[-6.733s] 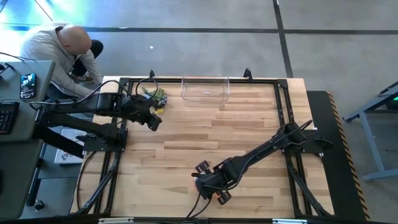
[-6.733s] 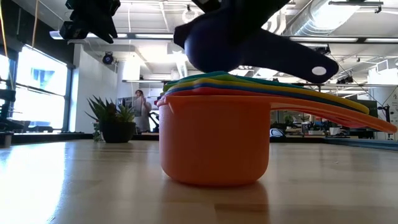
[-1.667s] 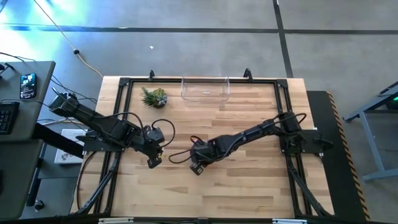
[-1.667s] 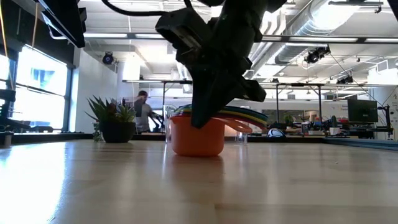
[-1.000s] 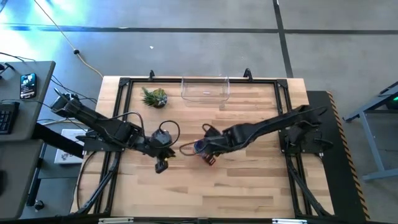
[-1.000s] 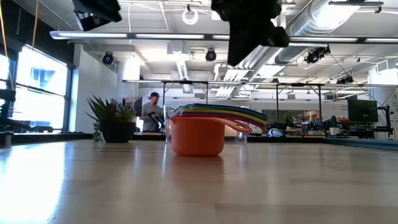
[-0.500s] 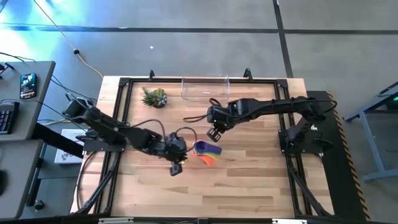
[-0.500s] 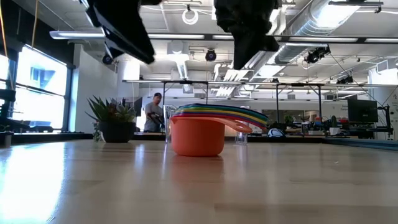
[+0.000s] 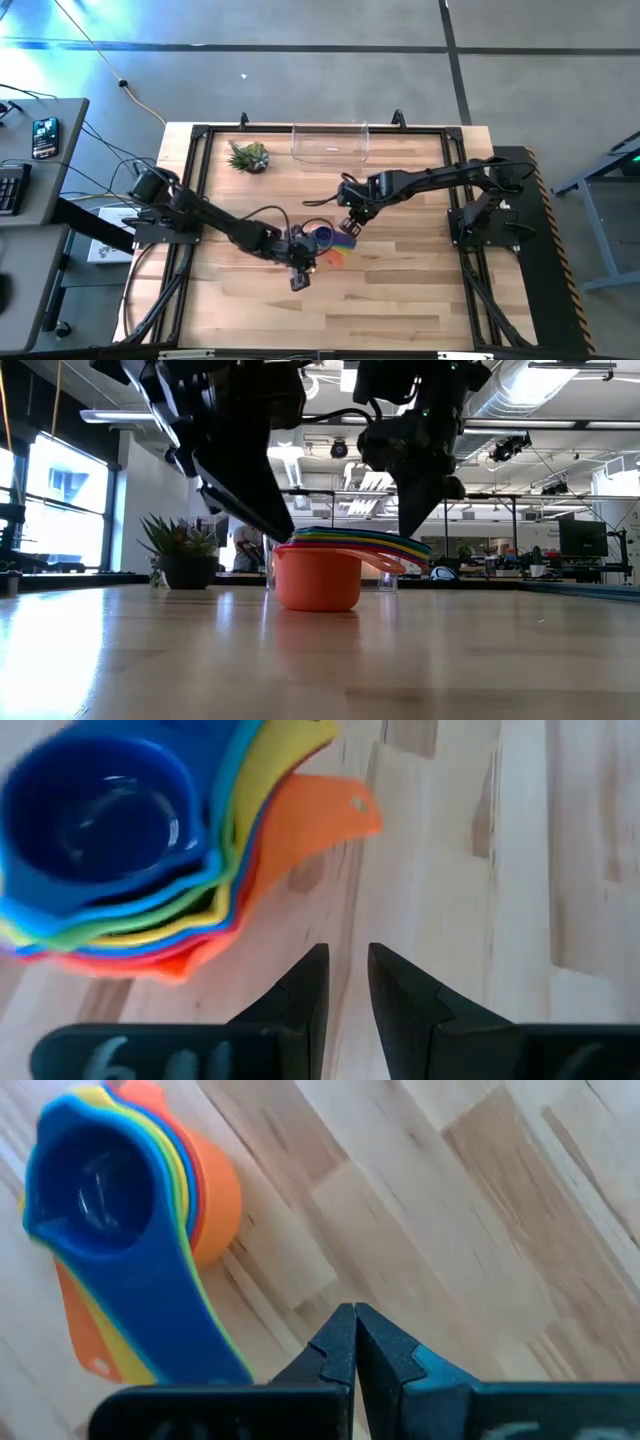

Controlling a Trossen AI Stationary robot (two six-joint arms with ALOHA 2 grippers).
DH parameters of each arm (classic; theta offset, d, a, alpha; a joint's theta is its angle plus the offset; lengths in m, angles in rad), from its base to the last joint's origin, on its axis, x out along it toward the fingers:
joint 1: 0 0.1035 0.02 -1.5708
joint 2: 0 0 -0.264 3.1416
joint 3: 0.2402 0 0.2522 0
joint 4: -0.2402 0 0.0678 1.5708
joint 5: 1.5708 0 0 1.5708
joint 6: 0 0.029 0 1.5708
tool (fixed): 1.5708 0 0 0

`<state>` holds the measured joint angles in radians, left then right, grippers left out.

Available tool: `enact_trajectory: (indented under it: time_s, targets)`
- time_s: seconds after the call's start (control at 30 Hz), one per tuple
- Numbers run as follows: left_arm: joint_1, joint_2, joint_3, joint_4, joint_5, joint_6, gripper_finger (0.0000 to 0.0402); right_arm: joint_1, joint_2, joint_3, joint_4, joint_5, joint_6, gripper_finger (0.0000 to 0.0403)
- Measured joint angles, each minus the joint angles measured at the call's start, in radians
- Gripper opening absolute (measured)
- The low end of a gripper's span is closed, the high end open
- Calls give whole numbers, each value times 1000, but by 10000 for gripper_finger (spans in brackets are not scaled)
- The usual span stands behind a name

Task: Nest measuring cups in basket
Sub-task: Adjust the stacked measuring cups

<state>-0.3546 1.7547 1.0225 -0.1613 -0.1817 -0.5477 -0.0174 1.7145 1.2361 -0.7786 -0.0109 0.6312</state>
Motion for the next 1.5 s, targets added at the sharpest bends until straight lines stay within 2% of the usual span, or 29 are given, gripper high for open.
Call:
enact_trajectory:
  time_s: [0.43,0.73,1.5]
  targets:
    - [29,119,1,147,-4,-46,62,43,21,-41,114,26,45,0]
    - [64,120,0,146,-3,-45,62,90,86,-41,146,27,106,0]
    - [111,120,0,200,-29,-42,62,169,87,-41,237,29,338,0]
